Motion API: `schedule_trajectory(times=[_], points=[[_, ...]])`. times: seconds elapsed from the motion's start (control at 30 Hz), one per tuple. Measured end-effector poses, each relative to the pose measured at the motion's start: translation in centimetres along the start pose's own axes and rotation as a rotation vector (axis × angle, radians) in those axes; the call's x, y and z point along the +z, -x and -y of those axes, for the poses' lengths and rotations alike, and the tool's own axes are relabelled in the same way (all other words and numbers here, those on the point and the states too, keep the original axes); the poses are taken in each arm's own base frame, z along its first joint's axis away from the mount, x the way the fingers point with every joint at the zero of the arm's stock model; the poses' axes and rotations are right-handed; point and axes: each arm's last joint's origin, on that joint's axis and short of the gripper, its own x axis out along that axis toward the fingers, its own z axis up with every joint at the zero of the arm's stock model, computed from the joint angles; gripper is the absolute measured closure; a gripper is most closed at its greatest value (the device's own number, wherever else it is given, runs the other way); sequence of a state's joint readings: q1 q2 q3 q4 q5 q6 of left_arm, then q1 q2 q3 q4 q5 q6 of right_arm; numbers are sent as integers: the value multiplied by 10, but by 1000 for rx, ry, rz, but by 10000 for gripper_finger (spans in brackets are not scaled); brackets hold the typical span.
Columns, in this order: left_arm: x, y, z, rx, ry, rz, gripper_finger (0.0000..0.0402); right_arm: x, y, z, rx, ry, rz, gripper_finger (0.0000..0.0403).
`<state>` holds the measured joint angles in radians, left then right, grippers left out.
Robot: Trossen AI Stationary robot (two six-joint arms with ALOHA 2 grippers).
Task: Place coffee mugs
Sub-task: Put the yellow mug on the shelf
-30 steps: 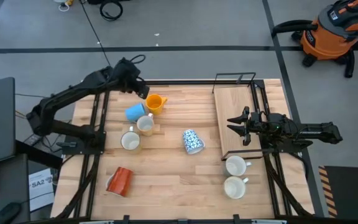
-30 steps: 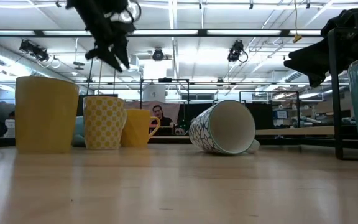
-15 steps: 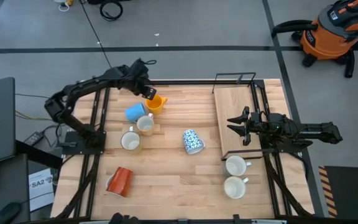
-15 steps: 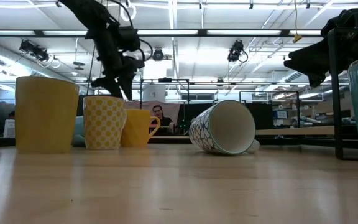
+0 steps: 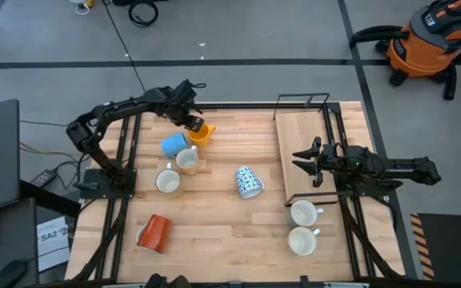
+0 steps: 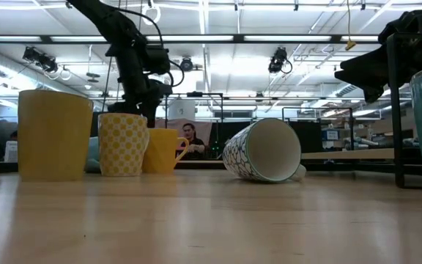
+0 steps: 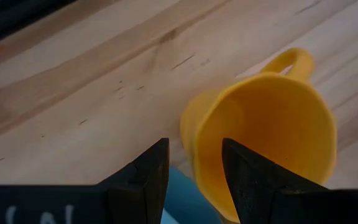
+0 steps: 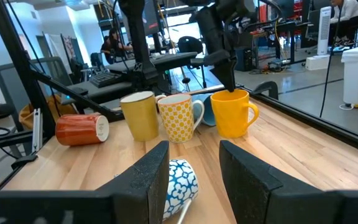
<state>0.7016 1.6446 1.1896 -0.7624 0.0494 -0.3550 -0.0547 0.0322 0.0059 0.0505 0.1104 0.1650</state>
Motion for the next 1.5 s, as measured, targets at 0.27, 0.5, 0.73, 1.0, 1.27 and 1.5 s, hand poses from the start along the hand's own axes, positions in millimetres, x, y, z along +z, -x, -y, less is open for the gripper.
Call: schedule_trajectory(times=[0.27, 0.5, 0.73, 1.0, 1.27, 1.5], points=[[-2, -18, 3, 19, -9, -61, 246, 0, 0, 0, 0, 0, 0, 256], [-3, -23, 4, 24, -14, -77, 285, 3, 0, 0, 4, -3, 26, 256], [2, -23, 5, 12, -17, -28, 364, 19, 2, -3, 18, -26, 202, 256], [7, -23, 9, -24, -22, 31, 374, 34, 5, -3, -9, -144, 292, 256], [13, -22, 27, -133, -68, 116, 374, 71, 3, -9, -32, -152, 315, 256], [15, -17, 51, -199, -126, 206, 373, 113, -17, -14, -181, -135, 194, 256]])
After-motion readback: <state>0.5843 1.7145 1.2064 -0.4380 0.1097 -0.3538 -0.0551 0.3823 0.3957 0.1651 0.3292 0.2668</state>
